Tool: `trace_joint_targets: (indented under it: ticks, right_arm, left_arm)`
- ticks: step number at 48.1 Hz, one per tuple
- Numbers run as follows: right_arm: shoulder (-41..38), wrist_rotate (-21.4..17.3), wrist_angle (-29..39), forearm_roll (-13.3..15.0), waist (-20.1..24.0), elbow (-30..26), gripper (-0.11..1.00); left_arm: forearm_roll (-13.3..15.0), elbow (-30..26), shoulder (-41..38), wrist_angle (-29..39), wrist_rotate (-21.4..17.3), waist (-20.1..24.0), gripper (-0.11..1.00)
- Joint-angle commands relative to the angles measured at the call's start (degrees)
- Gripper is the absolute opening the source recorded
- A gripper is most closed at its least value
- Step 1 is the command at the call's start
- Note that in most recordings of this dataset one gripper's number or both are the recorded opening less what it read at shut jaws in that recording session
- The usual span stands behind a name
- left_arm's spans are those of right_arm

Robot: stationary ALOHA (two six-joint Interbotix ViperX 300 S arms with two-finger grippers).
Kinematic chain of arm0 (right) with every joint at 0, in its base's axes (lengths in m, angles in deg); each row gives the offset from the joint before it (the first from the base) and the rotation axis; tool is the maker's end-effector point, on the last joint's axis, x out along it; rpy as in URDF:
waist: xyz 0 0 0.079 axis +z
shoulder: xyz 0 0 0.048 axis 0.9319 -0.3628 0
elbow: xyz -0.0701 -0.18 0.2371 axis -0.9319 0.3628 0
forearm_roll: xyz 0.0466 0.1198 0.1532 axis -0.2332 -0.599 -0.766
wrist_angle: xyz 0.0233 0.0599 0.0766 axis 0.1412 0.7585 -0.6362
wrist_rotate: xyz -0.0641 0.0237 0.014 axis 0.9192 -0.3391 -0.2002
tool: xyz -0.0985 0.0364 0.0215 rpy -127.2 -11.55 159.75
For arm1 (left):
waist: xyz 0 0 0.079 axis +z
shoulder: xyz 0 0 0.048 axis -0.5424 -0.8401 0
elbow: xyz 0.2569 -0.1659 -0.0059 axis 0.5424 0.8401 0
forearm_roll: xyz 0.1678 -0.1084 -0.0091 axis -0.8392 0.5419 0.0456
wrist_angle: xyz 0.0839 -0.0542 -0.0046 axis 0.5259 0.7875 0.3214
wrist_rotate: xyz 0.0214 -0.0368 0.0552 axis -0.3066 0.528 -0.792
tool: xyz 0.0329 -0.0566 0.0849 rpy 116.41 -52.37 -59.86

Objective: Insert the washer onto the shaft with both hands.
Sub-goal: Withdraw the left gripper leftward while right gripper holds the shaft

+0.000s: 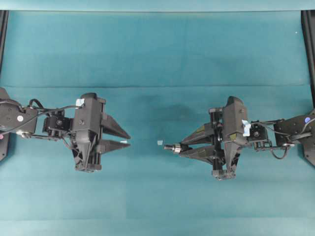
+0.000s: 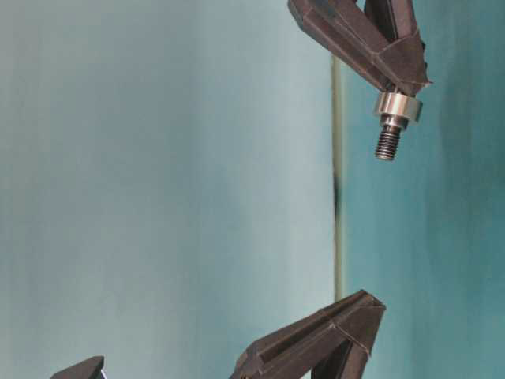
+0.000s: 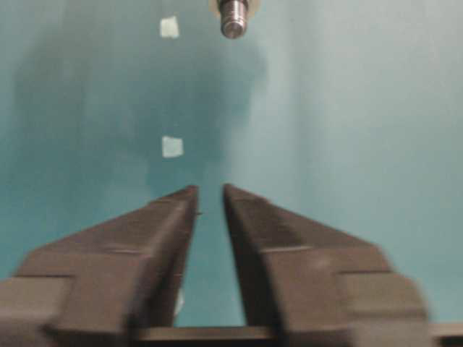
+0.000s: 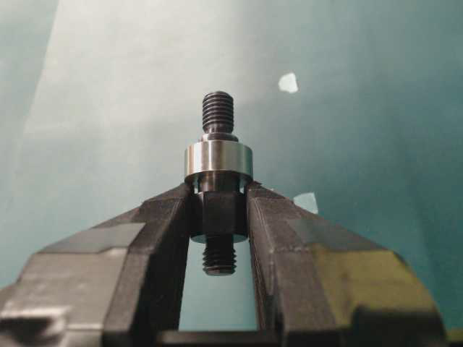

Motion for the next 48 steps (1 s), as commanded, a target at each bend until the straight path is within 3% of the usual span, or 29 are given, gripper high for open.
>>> trace_joint_targets:
  ticks: [1, 13, 48]
  right_arm:
    - [0.88, -0.62, -0.44, 0.00, 0.09, -0.62, 0.00]
    - [0.79, -0.62, -0.44, -0.09, 0.09, -0.62, 0.00]
    - [0.88, -0.62, -0.44, -0.09, 0.18, -0.62, 0.00]
  left_arm:
    - [-0.09, -1.05, 0.53, -0.26, 0.09, -0.09, 0.50]
    - [-0.09, -1.05, 0.62, -0.26, 0.09, -0.09, 0.64]
    - [-0.09, -1.05, 0.53, -0.26, 0.44, 0.00, 0.65]
